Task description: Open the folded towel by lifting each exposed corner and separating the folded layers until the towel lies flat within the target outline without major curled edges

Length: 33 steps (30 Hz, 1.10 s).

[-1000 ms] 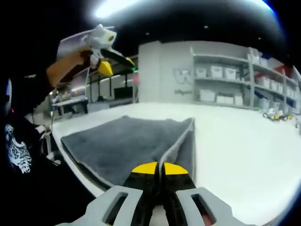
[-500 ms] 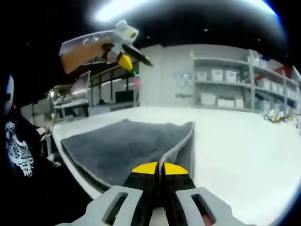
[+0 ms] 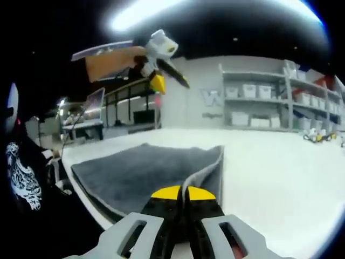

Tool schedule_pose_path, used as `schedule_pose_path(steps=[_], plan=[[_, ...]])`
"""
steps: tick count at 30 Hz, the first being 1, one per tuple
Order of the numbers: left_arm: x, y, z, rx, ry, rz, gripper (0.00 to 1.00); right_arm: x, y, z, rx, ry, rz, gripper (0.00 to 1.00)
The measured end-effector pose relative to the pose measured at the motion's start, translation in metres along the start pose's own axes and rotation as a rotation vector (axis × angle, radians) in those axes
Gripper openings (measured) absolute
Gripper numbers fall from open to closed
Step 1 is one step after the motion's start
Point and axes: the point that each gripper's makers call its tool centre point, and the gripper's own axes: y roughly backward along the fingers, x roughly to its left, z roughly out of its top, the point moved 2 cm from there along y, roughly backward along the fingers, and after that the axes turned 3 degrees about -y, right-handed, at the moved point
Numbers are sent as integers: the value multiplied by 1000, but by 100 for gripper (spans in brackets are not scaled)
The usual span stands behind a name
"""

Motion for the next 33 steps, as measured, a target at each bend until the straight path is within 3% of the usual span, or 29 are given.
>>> schedule_pose_path(steps=[8,12,17,20,29,33], plan=[[19,-19,2,77,-4,14,96,2,1,-3,-12,-4,15,0],[28,-33,1,85,16,3,96,1,2,1,-36,12,6,0],[35,-52,-10,135,34,1,91,2,0,3,-56,-1,17,0],[38,-63,-9,128,70,-3,85,0,2,1,-56,-7,21,0],[29,-88,-7,116,76,-26,85,-1,5,-1,-52,-5,28,0],[32,-96,-10,112,102,-22,91,-2,5,-2,-58,-16,31,0]])
